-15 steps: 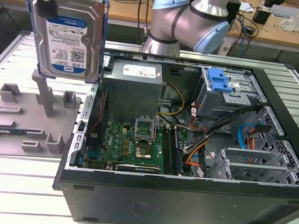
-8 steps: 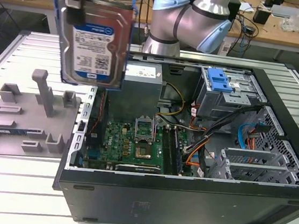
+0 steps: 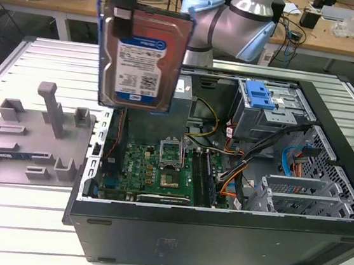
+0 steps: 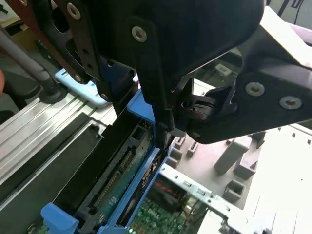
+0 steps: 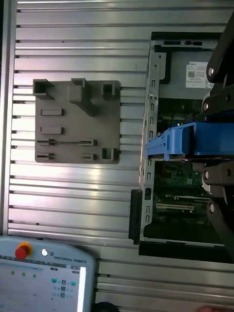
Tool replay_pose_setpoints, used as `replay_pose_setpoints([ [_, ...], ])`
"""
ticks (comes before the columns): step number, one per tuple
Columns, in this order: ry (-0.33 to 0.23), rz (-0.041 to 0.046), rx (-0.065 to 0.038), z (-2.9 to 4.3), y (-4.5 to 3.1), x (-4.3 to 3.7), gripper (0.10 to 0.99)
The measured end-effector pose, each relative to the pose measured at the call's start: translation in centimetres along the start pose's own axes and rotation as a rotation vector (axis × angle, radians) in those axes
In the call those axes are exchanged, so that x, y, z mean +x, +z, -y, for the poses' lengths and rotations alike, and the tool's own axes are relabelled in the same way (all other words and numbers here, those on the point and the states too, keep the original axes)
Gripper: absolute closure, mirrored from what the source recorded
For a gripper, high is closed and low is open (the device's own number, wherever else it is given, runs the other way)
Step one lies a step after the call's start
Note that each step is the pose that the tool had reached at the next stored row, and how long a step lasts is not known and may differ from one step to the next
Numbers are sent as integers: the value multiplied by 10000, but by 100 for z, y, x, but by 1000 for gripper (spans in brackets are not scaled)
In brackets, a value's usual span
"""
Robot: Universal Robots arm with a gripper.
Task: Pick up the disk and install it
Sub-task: 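Pick up the disk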
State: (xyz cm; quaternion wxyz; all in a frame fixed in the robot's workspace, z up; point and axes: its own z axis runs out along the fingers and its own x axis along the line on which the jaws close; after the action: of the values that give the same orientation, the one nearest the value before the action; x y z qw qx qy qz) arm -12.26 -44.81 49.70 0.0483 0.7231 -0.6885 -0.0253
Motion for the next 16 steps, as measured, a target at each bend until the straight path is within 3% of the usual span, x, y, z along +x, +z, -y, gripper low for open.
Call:
replay_pose_setpoints([
  [4,4,-23,-22,218,-20,87,718],
  [9,7,-64,-61,571,-54,226,718],
  [11,6,-75,-72,662,-62,260,718],
  [14,8,-95,-91,888,-83,339,718],
  [16,10,-99,-96,981,-92,370,718],
])
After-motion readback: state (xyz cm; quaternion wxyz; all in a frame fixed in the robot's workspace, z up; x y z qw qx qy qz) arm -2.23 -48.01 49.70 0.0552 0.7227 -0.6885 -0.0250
